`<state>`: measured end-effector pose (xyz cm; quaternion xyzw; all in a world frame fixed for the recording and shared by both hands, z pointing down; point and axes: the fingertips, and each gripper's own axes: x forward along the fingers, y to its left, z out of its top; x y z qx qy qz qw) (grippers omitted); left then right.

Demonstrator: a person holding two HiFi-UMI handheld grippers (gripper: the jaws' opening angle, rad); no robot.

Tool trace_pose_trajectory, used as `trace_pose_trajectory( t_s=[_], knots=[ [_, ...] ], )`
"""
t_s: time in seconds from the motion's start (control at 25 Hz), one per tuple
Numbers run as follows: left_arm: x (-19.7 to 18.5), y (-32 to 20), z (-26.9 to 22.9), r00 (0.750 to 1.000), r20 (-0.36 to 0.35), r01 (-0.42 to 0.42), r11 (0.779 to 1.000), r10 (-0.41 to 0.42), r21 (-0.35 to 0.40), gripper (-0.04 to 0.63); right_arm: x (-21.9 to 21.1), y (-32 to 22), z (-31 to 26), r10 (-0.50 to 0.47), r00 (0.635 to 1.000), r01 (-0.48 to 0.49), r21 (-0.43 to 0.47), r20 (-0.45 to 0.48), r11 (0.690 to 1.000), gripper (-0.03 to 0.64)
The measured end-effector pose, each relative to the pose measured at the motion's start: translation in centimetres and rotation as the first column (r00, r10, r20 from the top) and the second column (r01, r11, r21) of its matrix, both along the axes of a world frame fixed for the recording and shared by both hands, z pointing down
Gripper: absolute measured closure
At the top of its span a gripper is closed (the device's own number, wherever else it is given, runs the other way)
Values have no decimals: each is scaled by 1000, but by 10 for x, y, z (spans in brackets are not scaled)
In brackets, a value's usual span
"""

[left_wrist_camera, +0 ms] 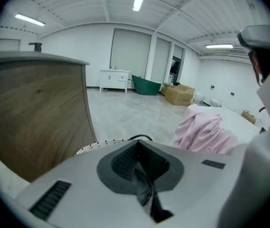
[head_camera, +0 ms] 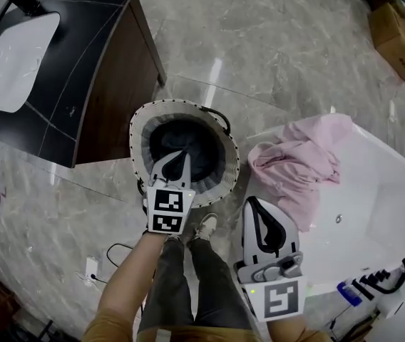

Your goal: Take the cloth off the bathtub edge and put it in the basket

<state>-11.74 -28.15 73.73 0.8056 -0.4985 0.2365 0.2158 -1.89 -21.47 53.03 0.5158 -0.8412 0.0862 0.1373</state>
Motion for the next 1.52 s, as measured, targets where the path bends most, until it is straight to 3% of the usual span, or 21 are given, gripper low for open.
trace_pose_trajectory(
  t_s=[0.32, 0.68, 1.24, 1.52],
  knots=[
    [14, 25, -129, 998, -53, -34, 990, 41, 134, 589, 14, 34, -62, 27, 1000, -27, 31, 1, 999, 612],
    [-3, 40, -278, 996, -84, 25, 950, 1, 312, 589, 32, 50, -160, 72, 997, -72, 110, 4, 991, 612],
    [-2, 63, -465, 991, -128, 31, 833, 48, 553, 589, 56, 63, -256, 104, 994, -112, 235, 46, 966, 612],
    [-16, 65, -539, 987, -154, 65, 771, 43, 633, 589, 77, 57, -316, 133, 986, -159, 330, 102, 931, 612]
  ],
)
